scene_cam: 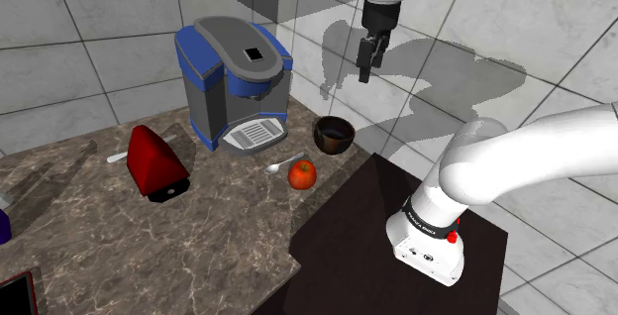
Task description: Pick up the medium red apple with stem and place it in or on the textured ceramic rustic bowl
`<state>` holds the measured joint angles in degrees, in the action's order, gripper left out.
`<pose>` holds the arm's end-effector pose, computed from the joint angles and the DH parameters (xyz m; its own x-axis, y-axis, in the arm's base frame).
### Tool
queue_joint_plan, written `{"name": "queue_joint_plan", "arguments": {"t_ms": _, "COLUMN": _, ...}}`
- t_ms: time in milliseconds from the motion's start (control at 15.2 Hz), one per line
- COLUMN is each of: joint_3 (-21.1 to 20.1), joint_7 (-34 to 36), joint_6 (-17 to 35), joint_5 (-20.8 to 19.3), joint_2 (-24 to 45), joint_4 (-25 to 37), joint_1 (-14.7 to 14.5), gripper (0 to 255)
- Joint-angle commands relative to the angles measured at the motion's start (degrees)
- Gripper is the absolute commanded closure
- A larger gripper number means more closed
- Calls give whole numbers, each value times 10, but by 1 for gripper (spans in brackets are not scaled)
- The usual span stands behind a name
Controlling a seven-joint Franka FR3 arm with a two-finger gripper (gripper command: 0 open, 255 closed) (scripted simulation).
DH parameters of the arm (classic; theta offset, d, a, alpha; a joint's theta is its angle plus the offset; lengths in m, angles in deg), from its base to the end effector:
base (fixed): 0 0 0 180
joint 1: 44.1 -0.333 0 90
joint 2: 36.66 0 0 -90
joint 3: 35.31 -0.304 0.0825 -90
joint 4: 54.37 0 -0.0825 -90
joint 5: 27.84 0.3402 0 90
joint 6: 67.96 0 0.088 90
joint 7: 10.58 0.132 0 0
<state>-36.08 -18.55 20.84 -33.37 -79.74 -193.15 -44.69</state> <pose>0.2711 -0.0057 0.5188 0.9789 0.1545 -0.1335 0.1669 -0.9821 0.0874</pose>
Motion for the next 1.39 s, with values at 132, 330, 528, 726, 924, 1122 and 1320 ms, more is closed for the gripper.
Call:
{"name": "queue_joint_plan", "arguments": {"t_ms": 132, "joint_3": 9, "joint_7": -21, "joint_6": 46, "joint_5": -3, "joint_2": 1, "joint_4": -37, "joint_1": -7, "gripper": 0}}
{"name": "queue_joint_plan", "arguments": {"t_ms": 330, "joint_3": 22, "joint_7": -52, "joint_6": 118, "joint_5": -7, "joint_2": 12, "joint_4": -88, "joint_1": -17, "gripper": 0}}
{"name": "queue_joint_plan", "arguments": {"t_ms": 528, "joint_3": 36, "joint_7": -83, "joint_6": 194, "joint_5": -11, "joint_2": 33, "joint_4": -132, "joint_1": -27, "gripper": 0}}
{"name": "queue_joint_plan", "arguments": {"t_ms": 726, "joint_3": 50, "joint_7": -115, "joint_6": 273, "joint_5": -15, "joint_2": 66, "joint_4": -169, "joint_1": -37, "gripper": 0}}
{"name": "queue_joint_plan", "arguments": {"t_ms": 924, "joint_3": 64, "joint_7": -147, "joint_6": 357, "joint_5": -17, "joint_2": 111, "joint_4": -197, "joint_1": -48, "gripper": 0}}
{"name": "queue_joint_plan", "arguments": {"t_ms": 1122, "joint_3": 78, "joint_7": -182, "joint_6": 445, "joint_5": -16, "joint_2": 170, "joint_4": -216, "joint_1": -60, "gripper": 0}}
{"name": "queue_joint_plan", "arguments": {"t_ms": 1320, "joint_3": 92, "joint_7": -220, "joint_6": 533, "joint_5": -9, "joint_2": 240, "joint_4": -225, "joint_1": -76, "gripper": 0}}
